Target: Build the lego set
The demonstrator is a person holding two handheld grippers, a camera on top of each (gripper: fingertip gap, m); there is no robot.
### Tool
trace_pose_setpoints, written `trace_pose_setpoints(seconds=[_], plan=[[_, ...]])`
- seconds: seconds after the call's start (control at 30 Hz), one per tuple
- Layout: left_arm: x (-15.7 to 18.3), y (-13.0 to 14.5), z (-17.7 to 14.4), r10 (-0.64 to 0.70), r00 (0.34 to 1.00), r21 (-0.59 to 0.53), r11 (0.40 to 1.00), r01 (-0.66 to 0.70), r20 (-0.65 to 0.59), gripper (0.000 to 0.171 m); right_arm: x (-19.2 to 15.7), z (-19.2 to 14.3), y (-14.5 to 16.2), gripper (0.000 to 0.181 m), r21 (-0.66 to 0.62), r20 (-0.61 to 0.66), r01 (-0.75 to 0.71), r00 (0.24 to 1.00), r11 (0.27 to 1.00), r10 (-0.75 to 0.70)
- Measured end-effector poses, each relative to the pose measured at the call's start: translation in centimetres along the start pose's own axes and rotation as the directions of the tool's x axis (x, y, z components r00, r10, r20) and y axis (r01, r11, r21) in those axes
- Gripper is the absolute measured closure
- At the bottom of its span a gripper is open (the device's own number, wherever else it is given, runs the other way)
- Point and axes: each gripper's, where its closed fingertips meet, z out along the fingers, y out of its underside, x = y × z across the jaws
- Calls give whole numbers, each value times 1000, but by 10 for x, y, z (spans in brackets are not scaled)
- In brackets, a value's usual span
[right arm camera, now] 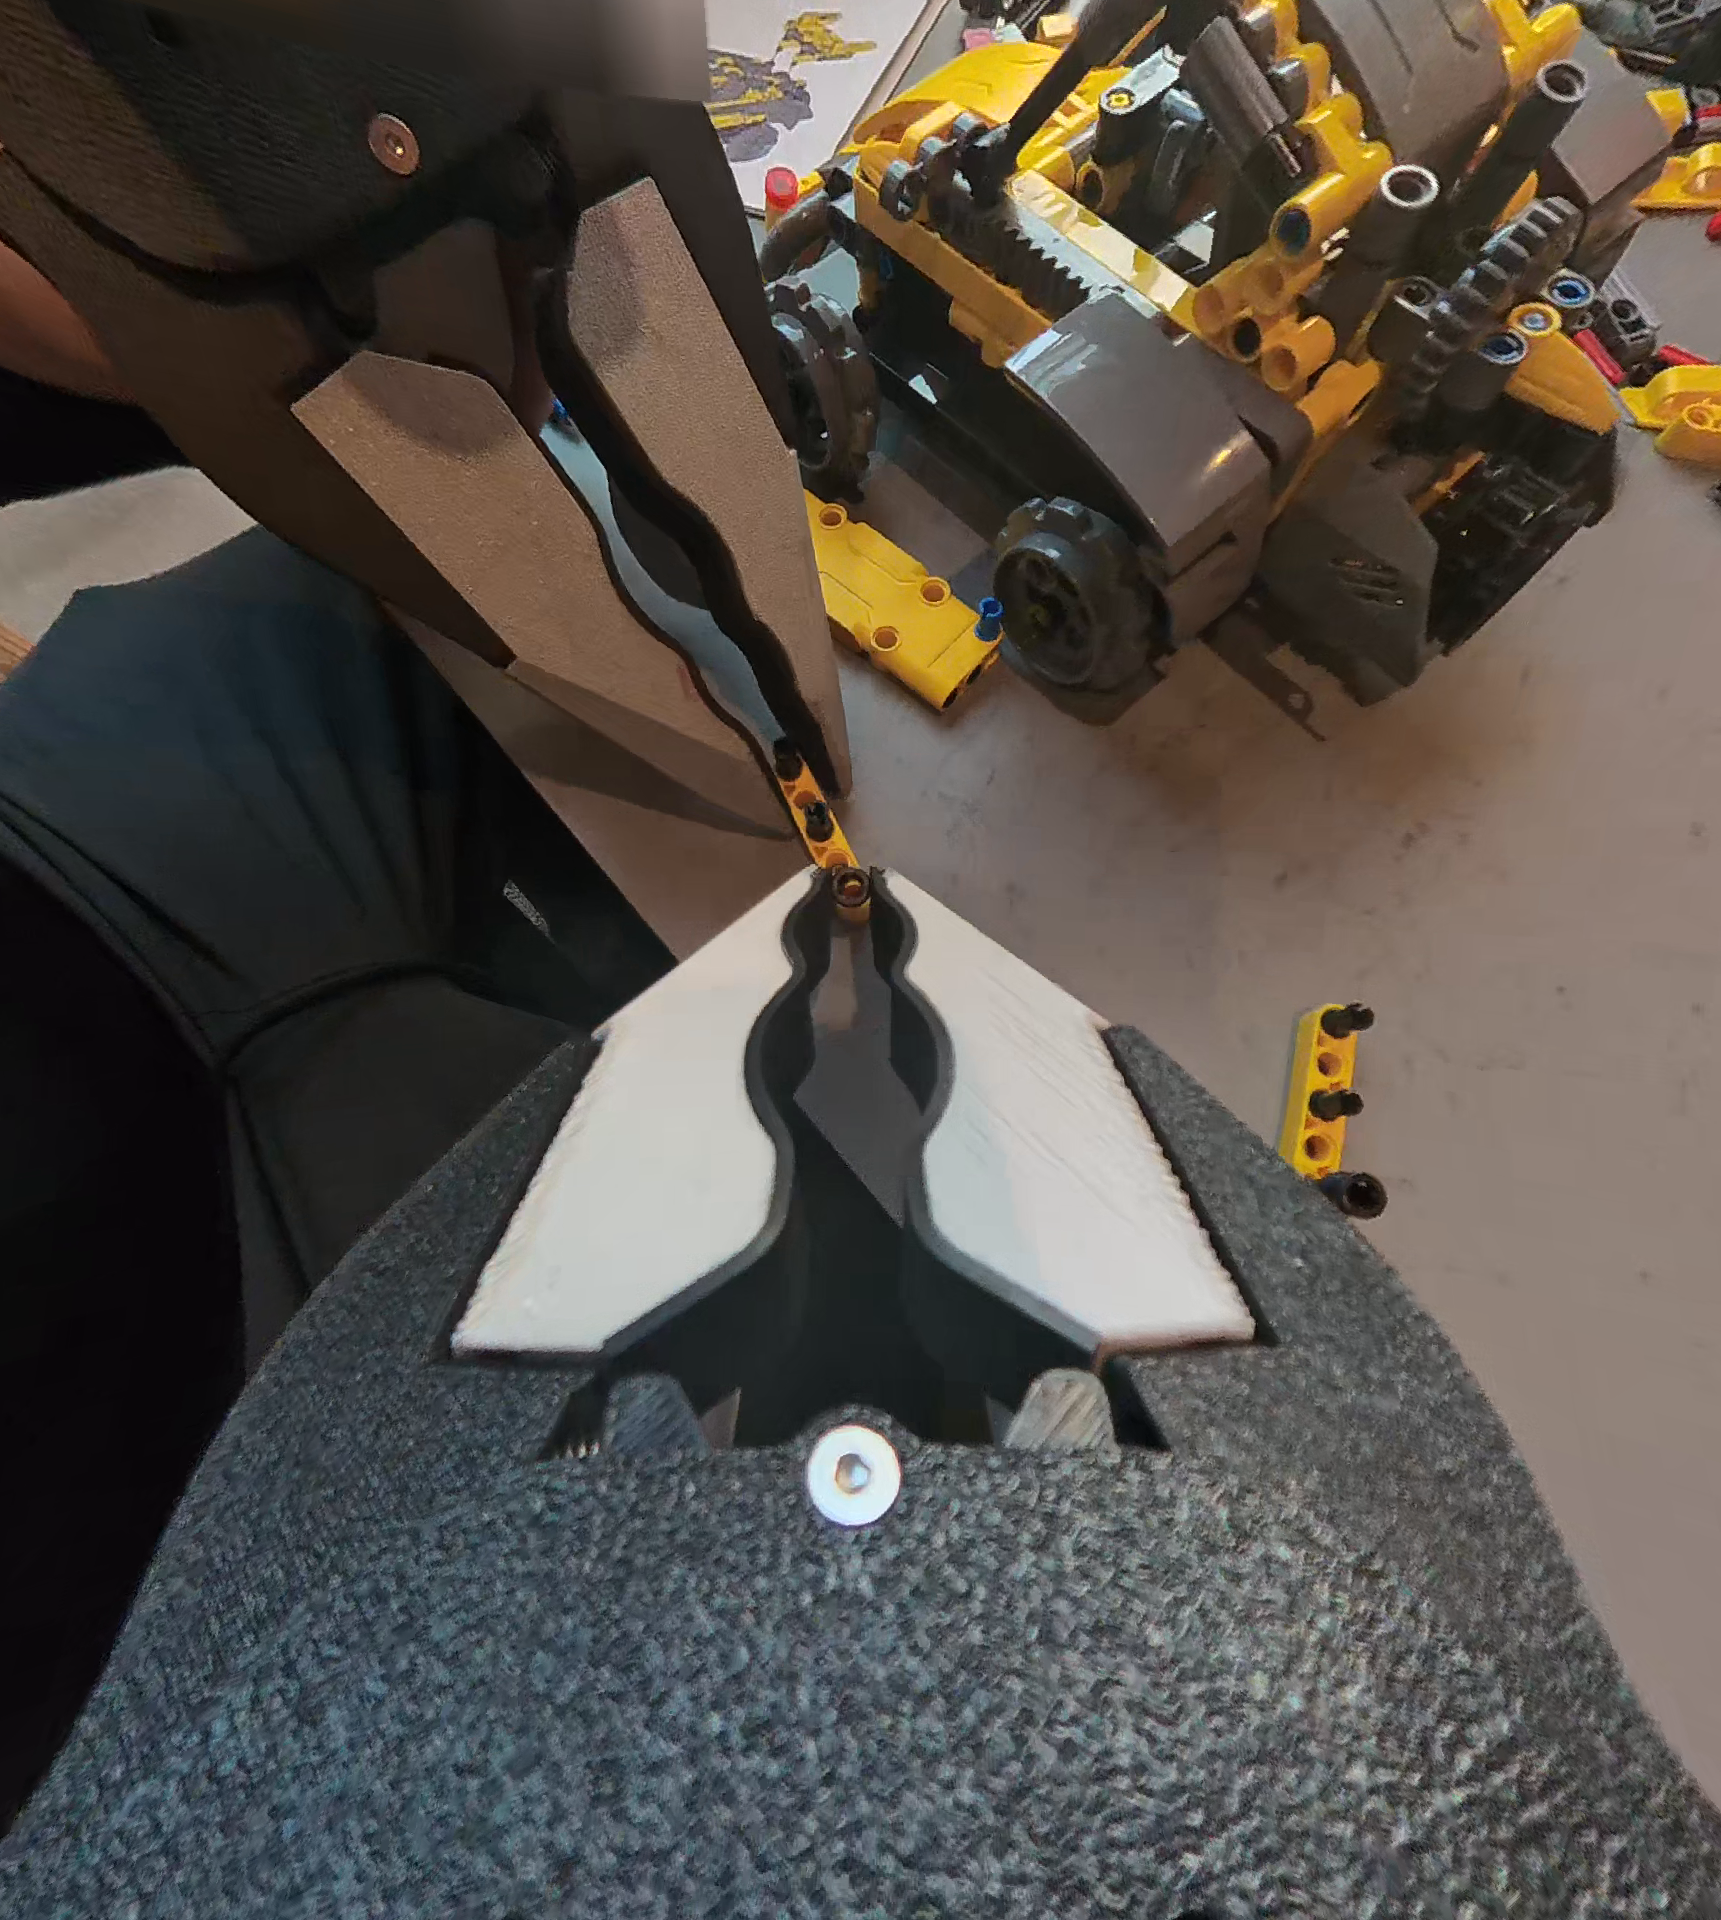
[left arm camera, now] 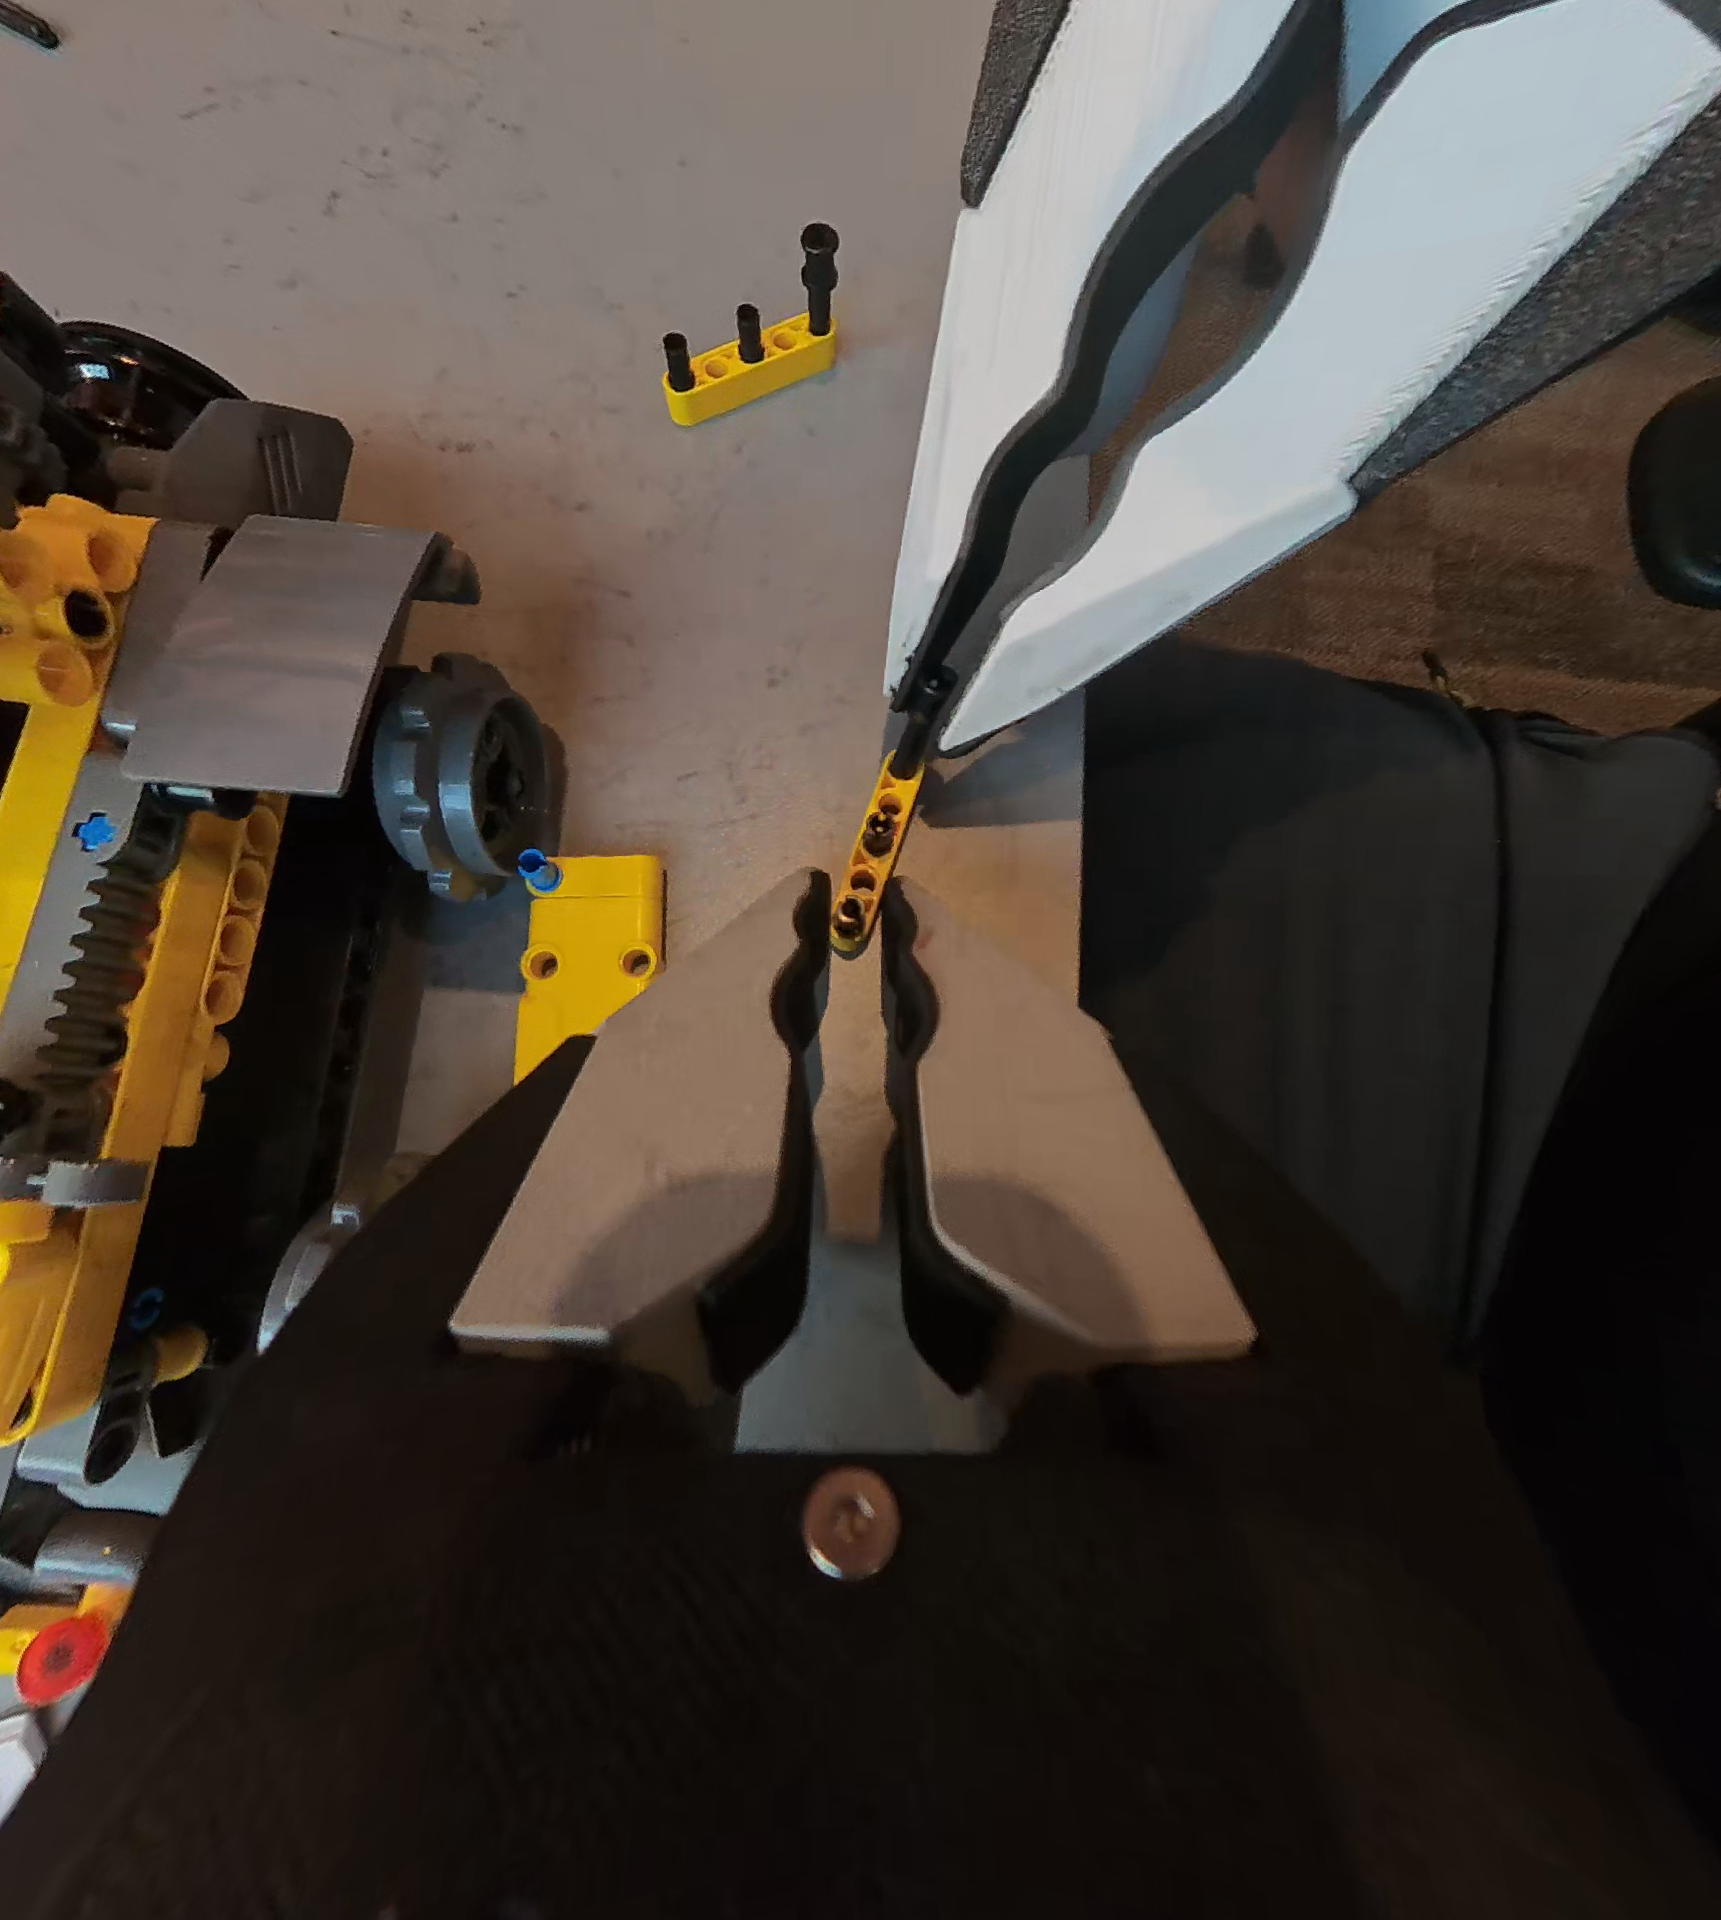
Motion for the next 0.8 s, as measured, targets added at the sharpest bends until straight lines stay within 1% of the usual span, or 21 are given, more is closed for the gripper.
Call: trace_pose_setpoints(seconds=[0.2,0.27,0.3,0.37,0.53,0.63,0.8], plan=[[2,-2,1,-26,999,16,1000,27,-30,166,2,0,0,175,-33,7,21,1000,999,-21],[5,-3,2,-33,998,18,999,34,-54,156,2,0,1,175,-43,10,26,1000,999,-25],[6,-5,3,-32,998,21,999,33,-60,156,2,0,0,175,-47,10,28,1000,998,-28],[6,-6,5,-13,998,26,1000,15,-55,167,1,1,0,175,-55,10,34,999,998,-33],[6,-6,6,-6,999,31,999,8,-50,168,3,1,-1,175,-67,13,27,1000,997,-27],[5,-7,7,-15,1000,34,999,16,-23,167,5,2,-1,175,-95,-2,43,999,995,-44],[2,-6,6,-56,997,38,998,54,56,167,7,4,-3,175,-118,-50,-24,999,993,19]])
